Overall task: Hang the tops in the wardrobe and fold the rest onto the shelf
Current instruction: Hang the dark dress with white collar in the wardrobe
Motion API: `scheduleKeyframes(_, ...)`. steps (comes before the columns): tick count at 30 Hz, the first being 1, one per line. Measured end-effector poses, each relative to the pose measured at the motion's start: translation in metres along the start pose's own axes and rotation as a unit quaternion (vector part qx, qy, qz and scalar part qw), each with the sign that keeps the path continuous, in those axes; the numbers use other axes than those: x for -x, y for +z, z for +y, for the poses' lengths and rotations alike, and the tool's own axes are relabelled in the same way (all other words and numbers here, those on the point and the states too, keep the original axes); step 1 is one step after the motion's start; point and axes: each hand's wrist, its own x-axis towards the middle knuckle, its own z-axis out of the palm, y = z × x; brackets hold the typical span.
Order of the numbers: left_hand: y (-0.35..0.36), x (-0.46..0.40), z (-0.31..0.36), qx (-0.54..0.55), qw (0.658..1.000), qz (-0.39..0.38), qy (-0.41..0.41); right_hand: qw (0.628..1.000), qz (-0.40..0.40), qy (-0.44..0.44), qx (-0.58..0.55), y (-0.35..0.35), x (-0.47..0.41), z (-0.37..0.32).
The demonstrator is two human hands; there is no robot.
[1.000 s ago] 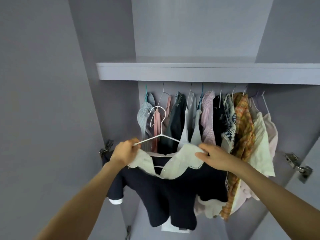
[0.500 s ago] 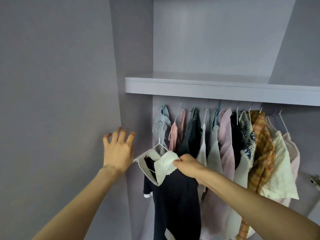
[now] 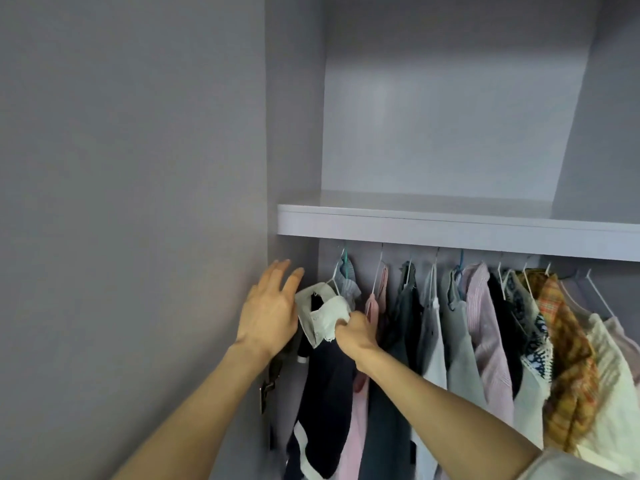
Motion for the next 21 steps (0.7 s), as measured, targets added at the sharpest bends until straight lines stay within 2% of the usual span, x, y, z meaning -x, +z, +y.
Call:
scheduleKeyframes(3, 0.009, -0.024, -0.002, 0.035, 0.999, 0.005, 0.022, 0.998, 0.053, -0.01, 0.028, 0.012, -0.018, -0.002)
scheduleKeyframes(6, 0.016, -0.056, -0.001, 0.025, 0.998, 0.025, 0.044, 0.996, 0.067, -0.04, 0.033, 0.024, -0.039, -0.011)
scheduleKeyframes(10, 0.042, -0.098, -0.007, -0.033, 0.998, -0.002, 0.045, 0.991, 0.108, -0.06, 0.059, 0.038, -0.07, -0.013)
scheduleKeyframes(13, 0.07, -0.117, -0.015, -0.086, 0.995, 0.031, 0.033, 0.986, 0.137, -0.074, 0.054, 0.043, -0.108, -0.014)
scheduleKeyframes(17, 0.093, -0.116, -0.026, -0.11, 0.989, 0.089, 0.039, 0.984, 0.125, -0.082, 0.098, 0.059, -0.143, -0.011)
scheduleKeyframes(21, 0.093, -0.119, -0.029, -0.114, 0.988, 0.093, 0.05, 0.986, 0.104, -0.07, 0.111, 0.08, -0.151, -0.004)
